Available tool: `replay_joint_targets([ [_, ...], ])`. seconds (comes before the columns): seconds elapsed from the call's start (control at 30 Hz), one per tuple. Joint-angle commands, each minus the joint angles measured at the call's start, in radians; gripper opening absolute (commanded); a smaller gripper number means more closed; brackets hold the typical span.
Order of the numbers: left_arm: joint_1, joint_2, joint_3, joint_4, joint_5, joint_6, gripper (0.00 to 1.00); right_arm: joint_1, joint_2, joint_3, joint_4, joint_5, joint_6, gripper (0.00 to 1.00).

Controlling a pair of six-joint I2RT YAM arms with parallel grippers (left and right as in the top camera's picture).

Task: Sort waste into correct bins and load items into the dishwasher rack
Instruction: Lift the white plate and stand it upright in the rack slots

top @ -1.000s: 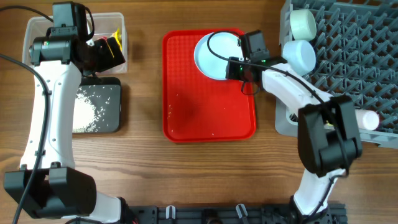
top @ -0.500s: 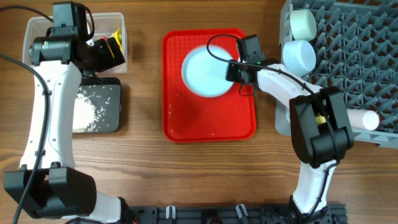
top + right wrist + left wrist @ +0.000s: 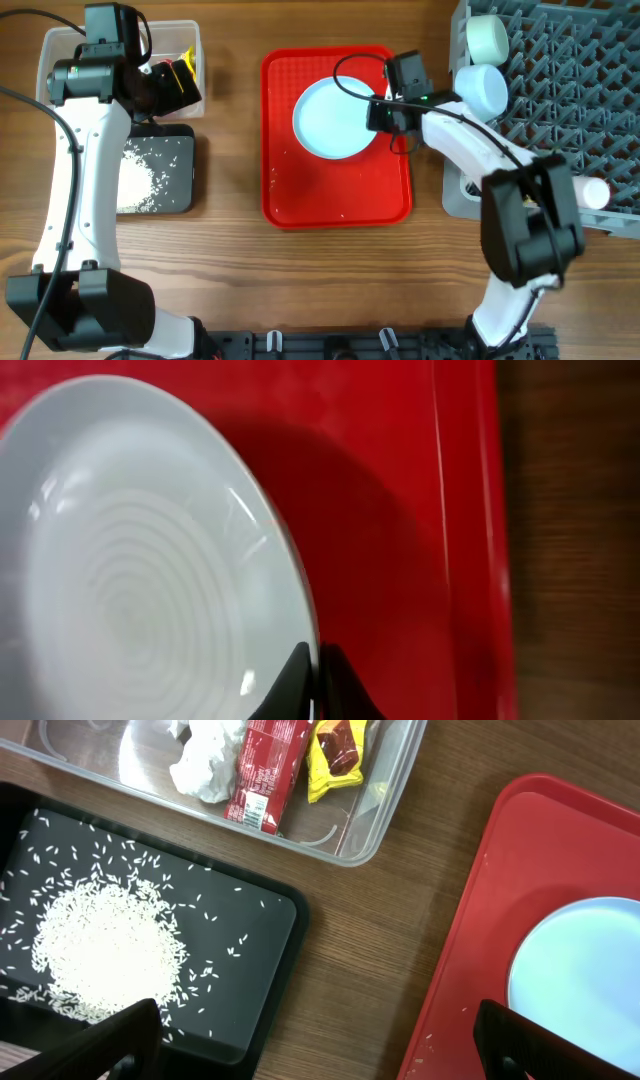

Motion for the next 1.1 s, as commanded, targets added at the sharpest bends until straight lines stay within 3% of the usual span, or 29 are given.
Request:
replay_joint_targets([
  [0.0,0.004,0.006,-0.002,0.003,0.004,-0.008,1.00,0.002,-0.152,-0.002,-0.019,-0.001,-0.055,0.04],
  [0.13,0.005,0.006,-0.002,0.003,0.004,-0.008,1.00,0.000,-0.272,-0.002,-0.044,0.014,-0.080,0.04],
  [0.27,0.005,0.006,-0.002,0.003,0.004,-0.008,1.00,-0.042,-0.413,-0.002,-0.064,0.150,-0.118,0.04],
  [0.33,0.005,0.006,-0.002,0.003,0.004,-0.008,1.00,-0.090,-0.512,-0.002,-0.064,0.364,-0.204,0.04],
  [0.53,0.004,0.006,-0.002,0.003,0.004,-0.009,1.00,-0.237,-0.585,-0.002,0.036,0.843,-0.325,0.05],
  [0.87,0.005,0.006,-0.002,0.003,0.004,-0.008,1.00,-0.439,-0.405,-0.002,0.231,0.850,-0.696,0.04],
  [1.07,0.005,0.006,-0.002,0.003,0.004,-0.008,1.00,-0.455,-0.316,-0.002,0.315,0.848,-0.767,0.04],
])
